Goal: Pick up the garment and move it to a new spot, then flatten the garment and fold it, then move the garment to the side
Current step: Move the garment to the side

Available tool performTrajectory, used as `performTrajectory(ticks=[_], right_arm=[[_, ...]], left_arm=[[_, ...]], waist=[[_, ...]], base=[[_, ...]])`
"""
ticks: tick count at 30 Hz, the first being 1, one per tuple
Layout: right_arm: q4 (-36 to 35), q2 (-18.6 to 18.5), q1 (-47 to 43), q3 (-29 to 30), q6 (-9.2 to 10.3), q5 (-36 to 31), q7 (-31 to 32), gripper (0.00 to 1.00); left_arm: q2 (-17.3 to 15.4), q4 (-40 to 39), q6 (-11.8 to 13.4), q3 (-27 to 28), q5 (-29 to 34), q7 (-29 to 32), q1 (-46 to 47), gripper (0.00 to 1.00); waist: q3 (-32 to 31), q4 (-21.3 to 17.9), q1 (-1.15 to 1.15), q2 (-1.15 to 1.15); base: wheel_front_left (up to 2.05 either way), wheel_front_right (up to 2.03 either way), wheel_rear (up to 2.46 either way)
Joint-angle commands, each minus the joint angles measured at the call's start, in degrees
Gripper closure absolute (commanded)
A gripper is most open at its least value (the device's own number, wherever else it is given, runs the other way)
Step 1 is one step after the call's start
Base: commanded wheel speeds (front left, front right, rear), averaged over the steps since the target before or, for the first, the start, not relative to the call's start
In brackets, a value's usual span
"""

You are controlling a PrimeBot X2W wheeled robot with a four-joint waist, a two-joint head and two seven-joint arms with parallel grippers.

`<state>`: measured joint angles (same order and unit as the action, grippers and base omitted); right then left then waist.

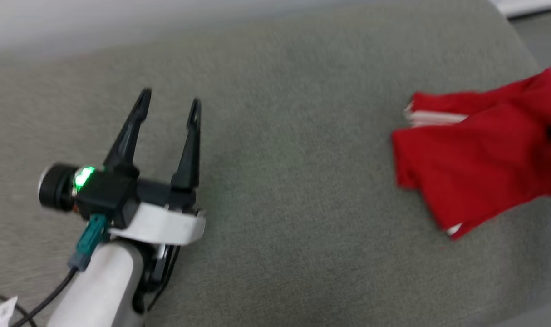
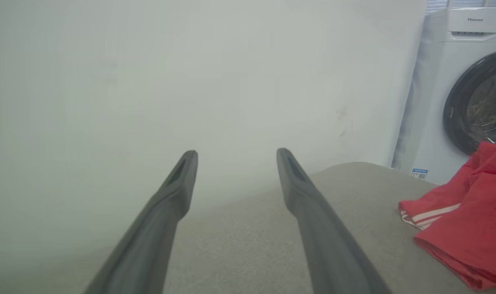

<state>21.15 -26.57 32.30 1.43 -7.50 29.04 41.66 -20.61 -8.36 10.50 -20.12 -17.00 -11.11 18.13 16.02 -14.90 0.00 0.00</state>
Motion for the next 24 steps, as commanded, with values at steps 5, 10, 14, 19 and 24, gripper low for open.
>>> performTrajectory(ticks=[5,10,14,19,24], right_arm=[[5.86,-3.00,6.41,6.55,0.02,-3.52,-8.39,1.00],[12.86,-1.08,11.10,11.37,0.02,-4.96,-16.34,1.00],[18.90,-0.87,13.77,11.94,0.04,-3.23,-23.93,0.85],[25.58,-3.09,15.66,9.02,0.03,-3.22,-35.00,0.00],[29.61,-4.61,15.43,6.05,0.03,-4.47,-46.05,0.00]], left_arm=[[-1.36,-2.72,-1.40,-1.66,3.37,3.36,8.52,0.00],[-2.13,-4.77,-1.83,-2.37,4.94,5.55,11.84,0.00],[-2.42,-5.82,-2.40,-3.01,5.35,6.89,13.34,0.00],[-2.24,-5.31,-2.57,-3.33,5.21,6.62,13.99,0.00],[-1.04,-2.95,-1.76,-3.06,3.36,4.27,10.86,0.00]], waist=[[18.21,-5.70,0.00,0.00],[21.87,-6.05,0.00,0.00],[22.95,-5.44,0.00,0.00],[22.06,-4.74,0.00,0.00],[17.37,-3.86,0.00,0.00]], base=[[0.00,0.00,0.00],[0.00,0.00,0.00],[0.00,0.00,0.00],[0.00,0.00,0.00],[0.00,0.00,0.00]])
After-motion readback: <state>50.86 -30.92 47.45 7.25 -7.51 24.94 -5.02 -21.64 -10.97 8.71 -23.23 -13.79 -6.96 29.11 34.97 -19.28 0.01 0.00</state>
